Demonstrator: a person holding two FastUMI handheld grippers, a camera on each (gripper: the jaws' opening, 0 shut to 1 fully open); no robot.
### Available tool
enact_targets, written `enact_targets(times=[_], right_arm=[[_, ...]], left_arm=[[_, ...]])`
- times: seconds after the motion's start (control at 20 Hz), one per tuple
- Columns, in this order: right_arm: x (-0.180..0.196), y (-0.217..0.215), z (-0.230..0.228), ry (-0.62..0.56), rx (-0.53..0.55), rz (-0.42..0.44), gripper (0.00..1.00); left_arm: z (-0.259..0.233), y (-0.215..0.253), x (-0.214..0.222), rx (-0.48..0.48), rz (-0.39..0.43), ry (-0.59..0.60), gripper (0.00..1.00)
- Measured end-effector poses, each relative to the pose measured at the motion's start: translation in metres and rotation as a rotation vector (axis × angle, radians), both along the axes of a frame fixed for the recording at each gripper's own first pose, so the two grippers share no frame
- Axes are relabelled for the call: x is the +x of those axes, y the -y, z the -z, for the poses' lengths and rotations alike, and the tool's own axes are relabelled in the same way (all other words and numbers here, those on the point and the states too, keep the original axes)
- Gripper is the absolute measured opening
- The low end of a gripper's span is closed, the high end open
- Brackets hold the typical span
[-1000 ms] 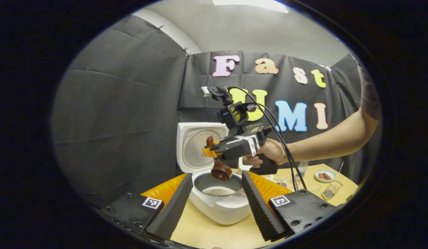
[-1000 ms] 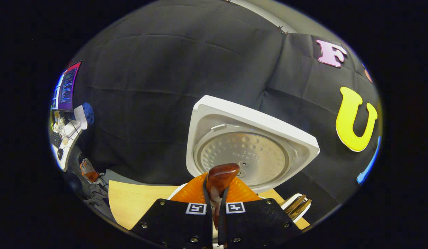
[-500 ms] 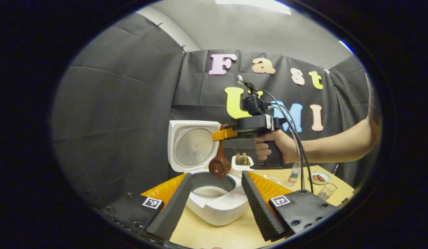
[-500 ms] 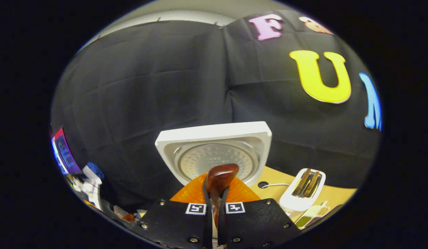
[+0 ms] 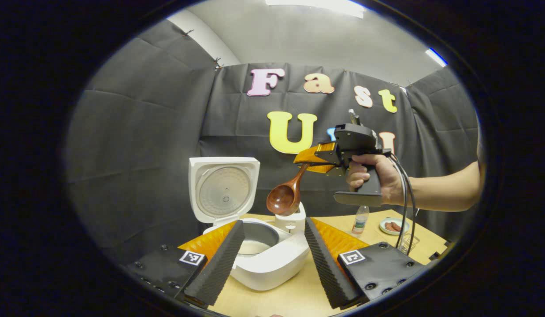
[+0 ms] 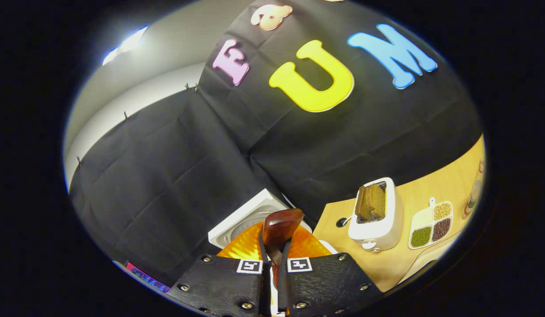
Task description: Close the left gripper, press the button to open the rice cooker; take a wooden spoon from the chopstick holder with the right hand, scoop a spoonful of rice and pour it into the rice cooker, then put the wooden spoon back into the chopstick holder.
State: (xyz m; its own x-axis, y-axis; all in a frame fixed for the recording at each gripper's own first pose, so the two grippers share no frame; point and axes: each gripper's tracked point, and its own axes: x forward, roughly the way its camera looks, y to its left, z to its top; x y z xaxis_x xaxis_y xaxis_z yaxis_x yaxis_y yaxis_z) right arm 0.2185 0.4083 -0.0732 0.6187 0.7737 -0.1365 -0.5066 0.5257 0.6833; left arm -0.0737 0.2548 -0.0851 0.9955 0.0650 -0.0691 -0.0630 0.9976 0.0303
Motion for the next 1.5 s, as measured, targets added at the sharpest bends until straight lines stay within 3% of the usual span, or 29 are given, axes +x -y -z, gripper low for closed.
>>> enact_targets(times=[0.55, 1.5], right_arm=[[-0.014, 0.175, -0.016, -0.013, 0.091, 0.251, 0.06], [-0.047, 0.407, 0.027, -0.02, 0.029, 0.588, 0.06]], left_arm=[[-0.011, 0.086, 0.022, 0.029, 0.146, 0.01, 0.95], [-0.013, 0.219, 0.037, 0.054, 0.305, -0.021, 0.95]])
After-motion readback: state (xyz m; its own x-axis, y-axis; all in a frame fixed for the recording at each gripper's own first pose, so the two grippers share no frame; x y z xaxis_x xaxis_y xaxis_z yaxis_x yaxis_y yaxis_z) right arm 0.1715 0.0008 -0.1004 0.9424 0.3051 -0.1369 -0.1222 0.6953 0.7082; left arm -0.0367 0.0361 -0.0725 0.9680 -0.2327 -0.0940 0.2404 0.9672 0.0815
